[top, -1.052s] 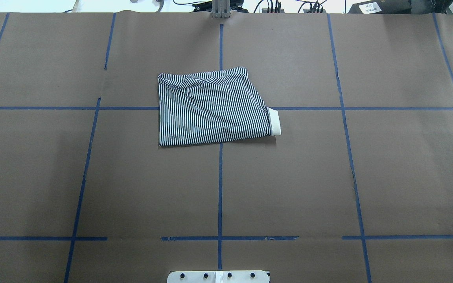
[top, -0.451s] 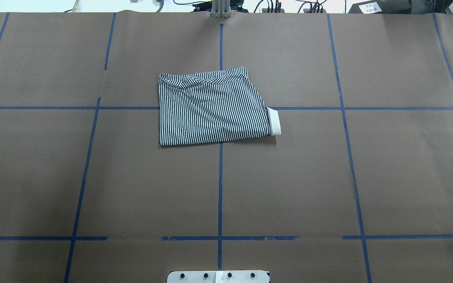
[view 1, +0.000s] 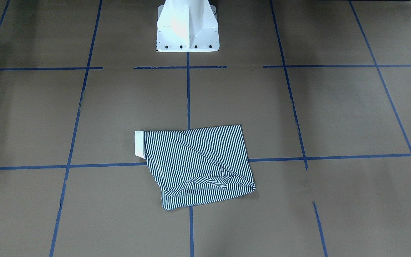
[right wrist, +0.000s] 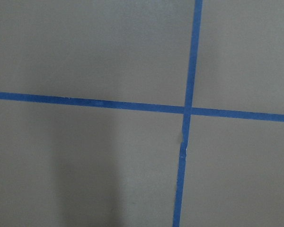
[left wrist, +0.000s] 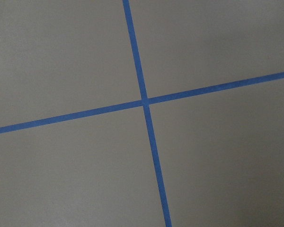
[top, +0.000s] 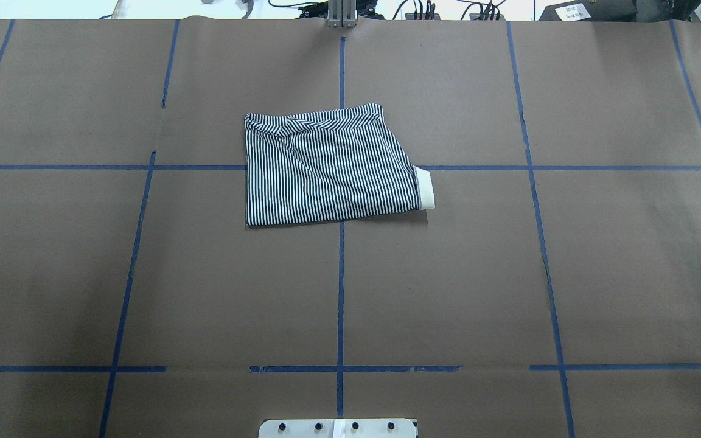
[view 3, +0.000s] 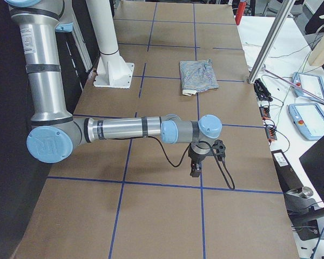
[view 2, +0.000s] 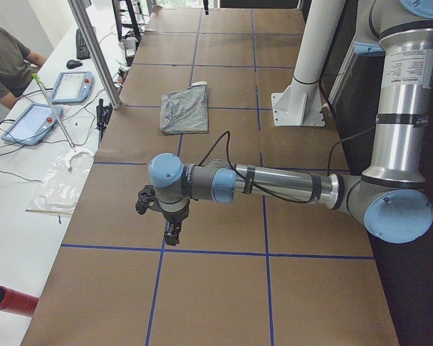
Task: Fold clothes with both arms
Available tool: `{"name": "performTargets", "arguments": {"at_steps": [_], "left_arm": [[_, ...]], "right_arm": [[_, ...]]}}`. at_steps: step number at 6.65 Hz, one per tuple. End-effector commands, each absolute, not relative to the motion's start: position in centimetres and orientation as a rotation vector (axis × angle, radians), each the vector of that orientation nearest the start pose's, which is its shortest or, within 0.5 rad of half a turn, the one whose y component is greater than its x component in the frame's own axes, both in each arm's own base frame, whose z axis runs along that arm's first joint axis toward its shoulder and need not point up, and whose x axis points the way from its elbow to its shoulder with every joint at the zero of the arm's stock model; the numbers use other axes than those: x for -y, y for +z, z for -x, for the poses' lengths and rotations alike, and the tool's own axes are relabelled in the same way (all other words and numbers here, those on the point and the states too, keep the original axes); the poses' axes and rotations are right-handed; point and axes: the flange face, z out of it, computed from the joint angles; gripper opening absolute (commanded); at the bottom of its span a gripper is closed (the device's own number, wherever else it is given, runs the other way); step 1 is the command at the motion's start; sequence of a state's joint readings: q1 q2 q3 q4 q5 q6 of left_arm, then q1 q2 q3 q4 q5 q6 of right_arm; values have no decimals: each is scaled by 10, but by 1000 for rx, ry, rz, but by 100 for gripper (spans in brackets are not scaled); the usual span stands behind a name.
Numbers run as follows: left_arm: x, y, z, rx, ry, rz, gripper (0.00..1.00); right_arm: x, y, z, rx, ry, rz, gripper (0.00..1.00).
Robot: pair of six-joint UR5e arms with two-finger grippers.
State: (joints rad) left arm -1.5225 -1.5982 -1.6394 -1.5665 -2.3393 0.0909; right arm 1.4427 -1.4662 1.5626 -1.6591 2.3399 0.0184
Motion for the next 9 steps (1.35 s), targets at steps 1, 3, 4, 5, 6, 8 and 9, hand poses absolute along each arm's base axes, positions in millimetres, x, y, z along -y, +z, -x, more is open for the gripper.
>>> {"name": "performTargets", "arguments": {"at_steps": [1, 3, 4, 5, 6, 8, 9], "left_arm": [[517, 622, 35, -805, 191, -175, 100], [523, 617, 35, -792, 215, -215, 100], [524, 609, 35, -793, 220, -228, 100], [518, 608, 36, -793, 223, -230, 100], [518, 607, 35, -791, 225, -230, 100], [517, 609, 35, -794, 225, -230, 100], [517, 611, 35, -793, 224, -228, 100]], "right_arm": [[546, 611, 5, 790, -123, 38, 100], [565, 596, 9, 794, -127, 17, 100], [565, 596, 8, 791, -125, 16, 100], [565, 597, 9, 792, -131, 8, 100], [565, 597, 9, 794, -132, 4, 100], [558, 604, 9, 802, -128, 17, 100], [558, 605, 9, 802, -126, 19, 100]]}}
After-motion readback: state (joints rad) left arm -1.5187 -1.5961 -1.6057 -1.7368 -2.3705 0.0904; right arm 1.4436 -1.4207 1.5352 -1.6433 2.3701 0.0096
